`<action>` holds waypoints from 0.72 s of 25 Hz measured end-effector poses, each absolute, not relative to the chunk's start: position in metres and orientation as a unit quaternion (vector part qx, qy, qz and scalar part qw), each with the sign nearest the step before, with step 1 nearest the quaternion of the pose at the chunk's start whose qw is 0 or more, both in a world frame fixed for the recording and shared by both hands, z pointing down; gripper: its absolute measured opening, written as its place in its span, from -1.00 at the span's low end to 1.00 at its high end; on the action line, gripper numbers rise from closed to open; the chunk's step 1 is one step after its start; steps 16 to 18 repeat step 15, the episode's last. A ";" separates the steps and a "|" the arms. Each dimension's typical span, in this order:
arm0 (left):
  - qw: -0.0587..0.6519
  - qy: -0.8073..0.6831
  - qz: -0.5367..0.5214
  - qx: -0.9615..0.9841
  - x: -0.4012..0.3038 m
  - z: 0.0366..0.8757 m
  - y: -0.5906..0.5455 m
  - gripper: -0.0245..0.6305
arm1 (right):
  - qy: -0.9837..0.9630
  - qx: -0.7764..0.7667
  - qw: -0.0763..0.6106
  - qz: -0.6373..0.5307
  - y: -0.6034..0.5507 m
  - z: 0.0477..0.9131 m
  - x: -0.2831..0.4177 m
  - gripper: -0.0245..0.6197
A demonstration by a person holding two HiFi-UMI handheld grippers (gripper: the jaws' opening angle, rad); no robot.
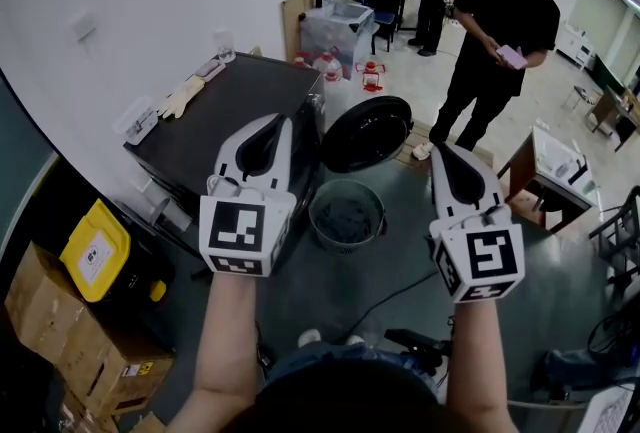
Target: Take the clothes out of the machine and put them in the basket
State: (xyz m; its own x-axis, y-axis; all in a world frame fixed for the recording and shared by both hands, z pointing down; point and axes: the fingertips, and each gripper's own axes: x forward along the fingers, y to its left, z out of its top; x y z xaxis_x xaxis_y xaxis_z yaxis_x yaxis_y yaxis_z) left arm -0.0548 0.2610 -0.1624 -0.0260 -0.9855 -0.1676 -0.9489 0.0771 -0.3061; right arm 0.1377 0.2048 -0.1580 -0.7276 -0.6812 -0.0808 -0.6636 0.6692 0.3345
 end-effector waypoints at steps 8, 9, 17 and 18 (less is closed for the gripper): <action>0.174 0.717 -0.059 -0.673 -0.050 -0.166 0.260 -0.93 | -0.913 0.364 0.026 -0.183 0.207 -0.160 0.139 -0.92; 0.174 0.716 -0.061 -0.673 -0.049 -0.165 0.260 -0.93 | -0.913 0.363 0.027 -0.184 0.208 -0.160 0.139 -0.92; 0.174 0.718 -0.063 -0.671 -0.049 -0.166 0.258 -0.93 | -0.910 0.367 0.028 -0.191 0.209 -0.164 0.140 -0.92; 0.174 0.718 -0.063 -0.671 -0.049 -0.166 0.258 -0.93 | -0.910 0.367 0.028 -0.191 0.209 -0.164 0.140 -0.92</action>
